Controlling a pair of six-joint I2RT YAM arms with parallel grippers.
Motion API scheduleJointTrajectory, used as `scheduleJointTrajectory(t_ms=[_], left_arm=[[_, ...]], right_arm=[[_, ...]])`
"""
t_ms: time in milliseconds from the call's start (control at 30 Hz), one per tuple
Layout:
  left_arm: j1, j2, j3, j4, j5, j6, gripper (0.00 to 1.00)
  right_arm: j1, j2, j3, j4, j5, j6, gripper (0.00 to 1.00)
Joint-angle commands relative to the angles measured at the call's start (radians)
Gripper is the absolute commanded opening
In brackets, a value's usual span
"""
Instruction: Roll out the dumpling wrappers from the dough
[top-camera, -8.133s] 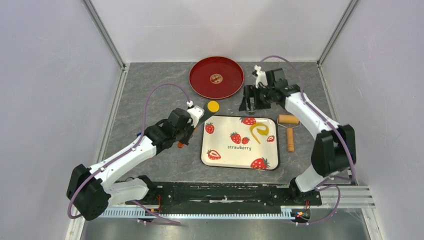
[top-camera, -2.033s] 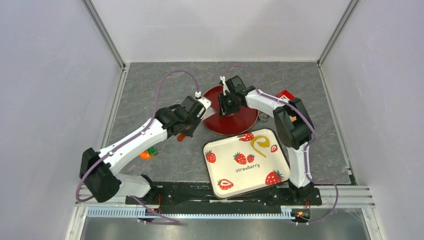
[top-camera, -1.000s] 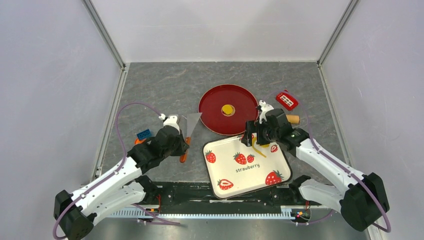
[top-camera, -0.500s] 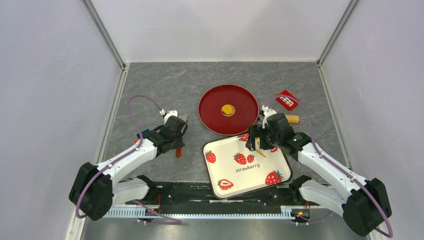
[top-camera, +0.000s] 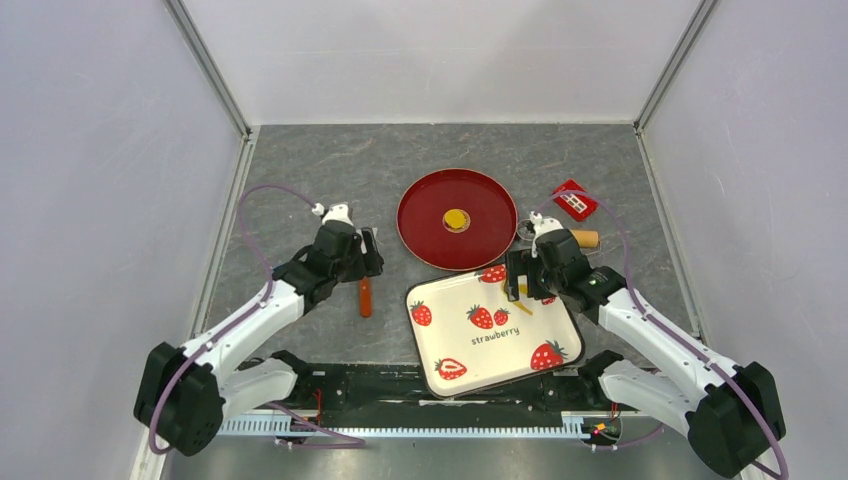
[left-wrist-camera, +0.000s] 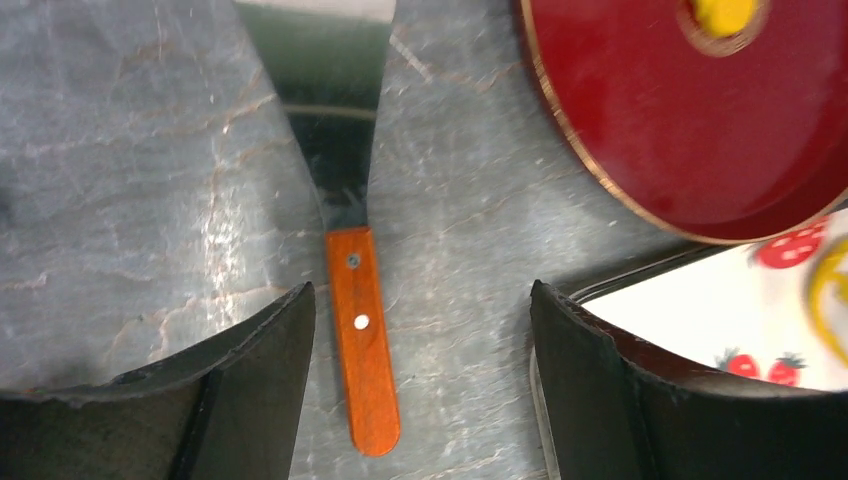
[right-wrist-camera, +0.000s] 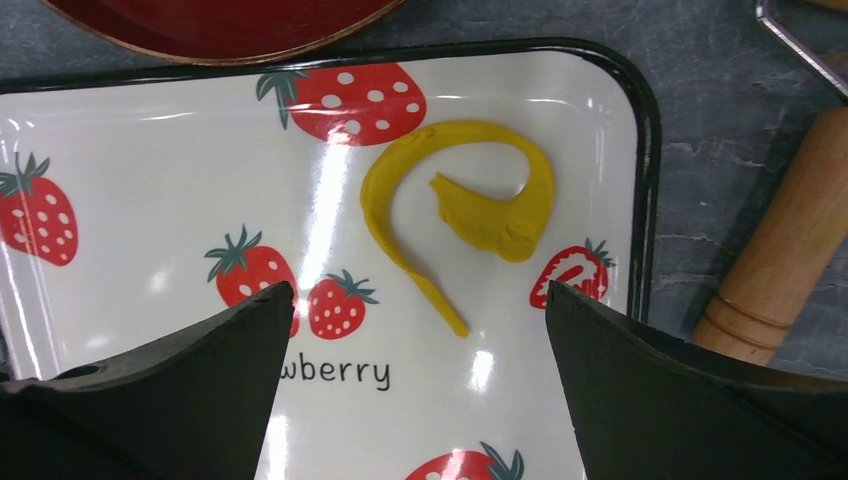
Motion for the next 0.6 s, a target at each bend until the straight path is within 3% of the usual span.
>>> scheduleJointTrajectory(t_ms=[0, 233, 467, 567], left_arm=[[0.075, -0.102, -0.051, 0.186, 0.152, 0.052, 0.82], [0.201, -0.248, -0.15, 0.402, 0.209, 0.111, 0.82], [0.212, -0.332, -0.218, 0.531, 0.008, 0.319, 0.82], [0.211, -0.335, -0.274, 0.606, -0.016, 0.387, 0.82]], right_arm=[[-0.003, -0.006, 0.048, 0.062, 0.129, -0.024, 0.98], [-0.011, -0.097, -0.077, 0.295, 0.386, -0.047, 0.98], [-0.03, -0.125, -0.254, 0.582, 0.661, -0.207, 0.98], [-0.035, -0.128, -0.361, 0.723, 0.812, -0.247, 0.98]])
